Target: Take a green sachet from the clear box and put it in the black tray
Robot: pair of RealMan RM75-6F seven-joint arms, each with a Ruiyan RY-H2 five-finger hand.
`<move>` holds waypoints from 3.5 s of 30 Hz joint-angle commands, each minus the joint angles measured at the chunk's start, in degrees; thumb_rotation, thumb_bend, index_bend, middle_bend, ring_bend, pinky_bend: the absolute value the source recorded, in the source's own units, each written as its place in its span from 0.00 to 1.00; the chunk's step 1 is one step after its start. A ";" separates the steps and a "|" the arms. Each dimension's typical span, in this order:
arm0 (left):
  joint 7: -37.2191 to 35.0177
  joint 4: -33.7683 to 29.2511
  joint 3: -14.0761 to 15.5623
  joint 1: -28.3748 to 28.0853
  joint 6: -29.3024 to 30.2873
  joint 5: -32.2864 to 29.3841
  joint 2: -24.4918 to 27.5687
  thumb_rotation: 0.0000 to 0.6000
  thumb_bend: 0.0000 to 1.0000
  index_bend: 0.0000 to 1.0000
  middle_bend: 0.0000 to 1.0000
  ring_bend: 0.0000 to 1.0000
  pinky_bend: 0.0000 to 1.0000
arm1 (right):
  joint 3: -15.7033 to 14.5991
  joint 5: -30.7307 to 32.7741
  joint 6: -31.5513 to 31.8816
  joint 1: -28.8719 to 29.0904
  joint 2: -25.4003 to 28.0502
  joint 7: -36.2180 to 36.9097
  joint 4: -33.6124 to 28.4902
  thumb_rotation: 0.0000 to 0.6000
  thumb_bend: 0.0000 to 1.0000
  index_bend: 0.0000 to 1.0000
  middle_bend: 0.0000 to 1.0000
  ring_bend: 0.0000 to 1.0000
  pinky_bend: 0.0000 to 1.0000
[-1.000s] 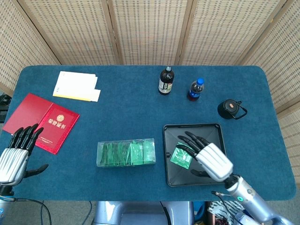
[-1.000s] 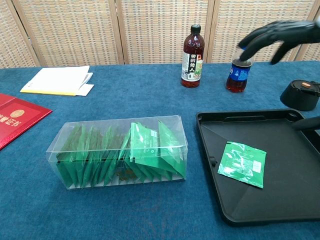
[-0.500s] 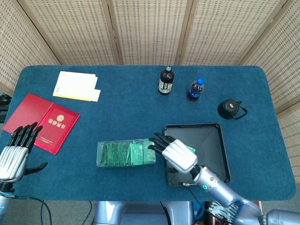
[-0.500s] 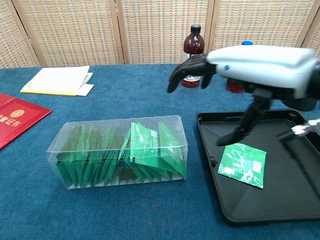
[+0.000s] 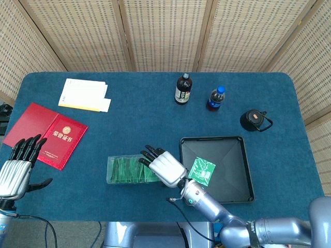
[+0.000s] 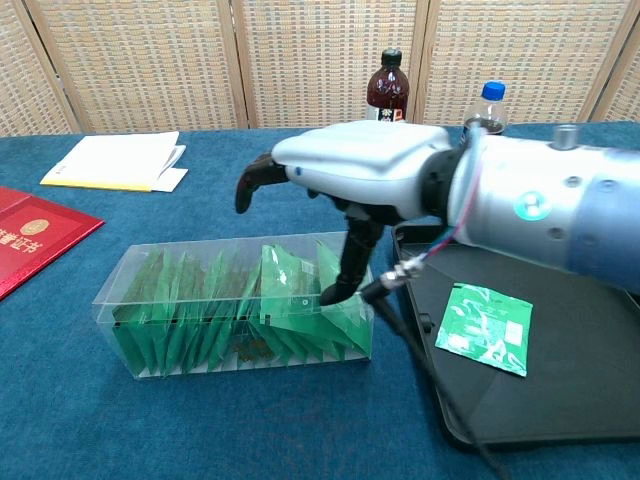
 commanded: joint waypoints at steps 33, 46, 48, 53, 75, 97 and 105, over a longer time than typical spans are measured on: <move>-4.17 0.39 -0.30 -0.05 0.14 -0.48 1.62 1.00 0.06 0.00 0.00 0.00 0.00 | -2.68 14.68 11.05 11.72 -8.51 -8.50 3.31 1.00 0.32 0.41 0.07 0.00 0.21; -5.14 0.63 -0.33 -0.07 0.09 -0.59 1.92 1.00 0.06 0.00 0.00 0.00 0.00 | -3.02 14.43 11.90 12.82 -9.77 -7.44 5.31 1.00 0.40 0.41 0.08 0.00 0.21; -5.27 0.71 -0.33 -0.08 0.07 -0.60 1.95 1.00 0.06 0.00 0.00 0.00 0.00 | -3.25 14.20 11.96 12.94 -9.99 -7.24 5.34 1.00 0.41 0.42 0.09 0.00 0.21; -5.41 0.71 -0.32 -0.08 0.09 -0.59 2.00 1.00 0.06 0.00 0.00 0.00 0.00 | -3.59 11.28 12.96 13.25 -10.97 -6.72 7.18 1.00 0.42 0.43 0.11 0.00 0.21; -7.38 0.88 -0.47 0.22 0.68 -0.63 2.67 1.00 0.06 0.00 0.00 0.00 0.00 | -1.03 0.20 13.81 13.21 -13.19 -2.78 16.32 1.00 0.50 0.49 0.13 0.00 0.21; -13.51 2.49 -1.28 -0.85 -1.65 -2.32 4.41 1.00 0.06 0.00 0.00 0.00 0.00 | 7.57 8.29 11.14 22.07 -18.41 -9.78 27.61 1.00 0.51 0.49 0.02 0.00 0.13; -14.69 2.73 -1.22 -1.24 -2.45 -2.27 4.77 1.00 0.06 0.00 0.00 0.00 0.00 | 8.25 8.20 10.10 23.73 -21.12 -7.22 32.97 1.00 0.52 0.49 0.00 0.00 0.13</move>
